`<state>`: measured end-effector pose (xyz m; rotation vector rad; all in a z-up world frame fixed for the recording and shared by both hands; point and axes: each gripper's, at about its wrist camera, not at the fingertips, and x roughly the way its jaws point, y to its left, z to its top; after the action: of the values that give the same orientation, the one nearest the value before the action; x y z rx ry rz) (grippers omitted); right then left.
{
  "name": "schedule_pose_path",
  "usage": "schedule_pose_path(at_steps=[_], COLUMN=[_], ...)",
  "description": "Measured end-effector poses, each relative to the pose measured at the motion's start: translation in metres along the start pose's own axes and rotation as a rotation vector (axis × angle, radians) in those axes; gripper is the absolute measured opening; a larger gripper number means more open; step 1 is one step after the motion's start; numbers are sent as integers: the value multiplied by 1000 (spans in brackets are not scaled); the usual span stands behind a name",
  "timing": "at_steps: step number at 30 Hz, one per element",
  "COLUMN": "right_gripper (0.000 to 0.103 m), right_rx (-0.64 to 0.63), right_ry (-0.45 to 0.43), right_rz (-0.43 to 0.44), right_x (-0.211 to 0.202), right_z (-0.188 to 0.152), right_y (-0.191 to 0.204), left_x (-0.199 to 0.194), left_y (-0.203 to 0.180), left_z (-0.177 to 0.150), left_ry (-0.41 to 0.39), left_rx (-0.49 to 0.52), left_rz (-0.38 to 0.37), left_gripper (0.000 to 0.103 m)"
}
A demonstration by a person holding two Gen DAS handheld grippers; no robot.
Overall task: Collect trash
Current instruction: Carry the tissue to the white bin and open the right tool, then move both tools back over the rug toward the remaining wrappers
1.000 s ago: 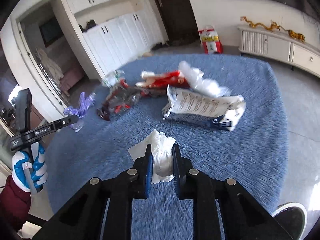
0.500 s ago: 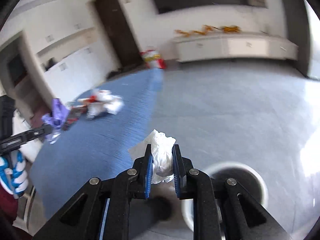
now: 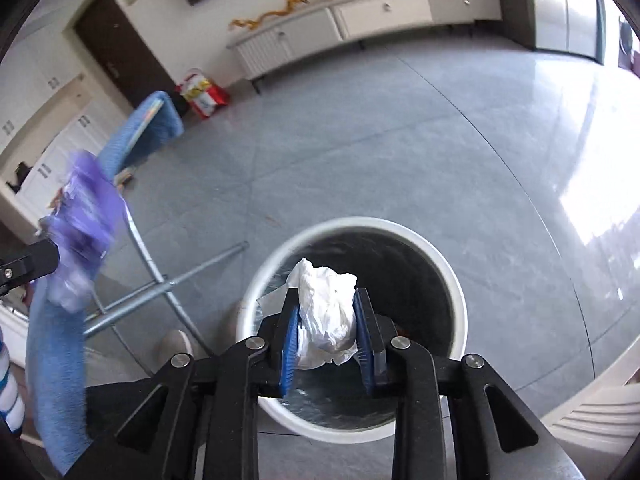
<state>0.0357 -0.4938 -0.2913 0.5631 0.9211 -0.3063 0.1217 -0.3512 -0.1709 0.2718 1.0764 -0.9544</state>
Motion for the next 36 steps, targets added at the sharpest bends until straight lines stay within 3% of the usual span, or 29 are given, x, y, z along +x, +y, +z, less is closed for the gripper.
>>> schedule_pose_path(at_steps=[2, 6, 13, 18, 22, 29, 36], right_gripper=[42, 44, 44, 44, 44, 44, 44], right_rx=[17, 25, -6, -82, -162, -296, -400], right_ry=[6, -3, -83, -154, -196, -222, -189], right_rz=[-14, -21, 36, 112, 174, 272, 341], right_x=[6, 1, -38, -71, -94, -112, -104], right_z=[-1, -1, 3, 6, 8, 11, 9], right_y=[-8, -13, 8, 52, 96, 173, 236], left_x=[10, 4, -48, -88, -117, -161, -192], left_y=[-7, -14, -5, 11, 31, 76, 122], left_z=[3, 0, -14, -35, -47, -72, -99], left_ry=[12, -5, -113, -178, -209, -248, -268], left_rx=[-1, 1, 5, 20, 2, -78, -159], left_rz=[-7, -11, 161, 329, 410, 510, 568], left_gripper=[53, 53, 53, 53, 53, 53, 53])
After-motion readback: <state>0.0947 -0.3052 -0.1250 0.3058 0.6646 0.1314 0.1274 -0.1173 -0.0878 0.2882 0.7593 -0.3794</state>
